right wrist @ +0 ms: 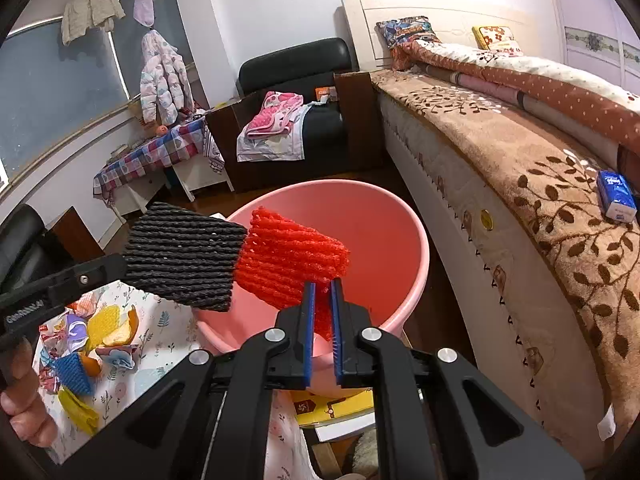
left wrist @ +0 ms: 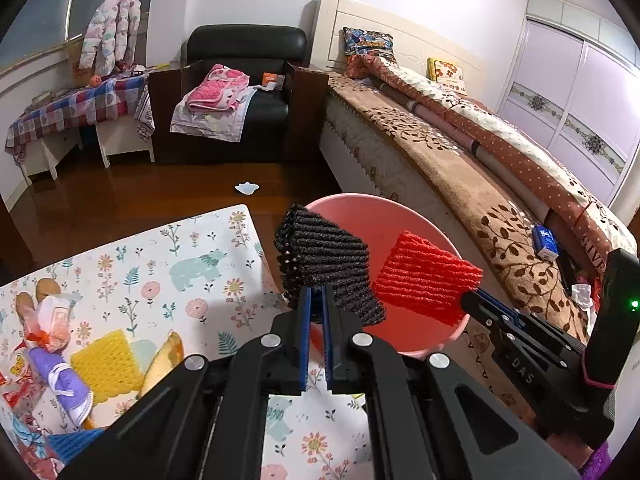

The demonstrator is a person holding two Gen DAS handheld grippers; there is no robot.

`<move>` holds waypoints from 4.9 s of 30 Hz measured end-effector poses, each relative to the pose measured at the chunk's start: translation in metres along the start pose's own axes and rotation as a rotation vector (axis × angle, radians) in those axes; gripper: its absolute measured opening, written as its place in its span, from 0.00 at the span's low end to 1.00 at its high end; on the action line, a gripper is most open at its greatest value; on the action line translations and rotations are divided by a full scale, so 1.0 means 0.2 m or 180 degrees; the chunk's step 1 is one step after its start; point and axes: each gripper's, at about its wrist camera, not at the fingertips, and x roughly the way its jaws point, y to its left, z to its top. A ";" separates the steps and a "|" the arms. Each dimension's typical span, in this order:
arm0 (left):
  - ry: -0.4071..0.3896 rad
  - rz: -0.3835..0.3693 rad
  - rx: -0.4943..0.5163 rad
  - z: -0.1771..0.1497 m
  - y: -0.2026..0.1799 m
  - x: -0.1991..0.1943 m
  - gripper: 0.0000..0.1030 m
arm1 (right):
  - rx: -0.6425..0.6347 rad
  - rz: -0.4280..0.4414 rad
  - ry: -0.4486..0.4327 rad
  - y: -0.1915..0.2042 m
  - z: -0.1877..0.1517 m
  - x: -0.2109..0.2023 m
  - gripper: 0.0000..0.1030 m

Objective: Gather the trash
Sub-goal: 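Carry both pads over the pink bucket and open both tools, then move both tools back over the table, then grasp the crumpled pink wrapper with the left tool while the right tool grasps the blue mesh sleeve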

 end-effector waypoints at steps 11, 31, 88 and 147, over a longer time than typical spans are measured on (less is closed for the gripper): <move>-0.0029 -0.0094 0.0008 -0.01 0.01 -0.01 0.38 | 0.0086 0.0032 0.0090 -0.01 0.00 0.04 0.30; -0.0271 0.0036 -0.0303 -0.04 0.19 -0.30 0.44 | -0.0093 0.0248 -0.0039 0.17 -0.02 -0.10 0.31; 0.0166 0.1144 -0.1267 -0.84 1.24 -0.75 0.49 | -0.1071 0.1421 0.0670 0.95 -0.35 -0.09 0.41; -0.0311 0.0745 -0.1137 -0.74 1.04 -1.04 0.26 | -0.0821 0.1751 0.0675 1.00 -0.26 -0.11 0.07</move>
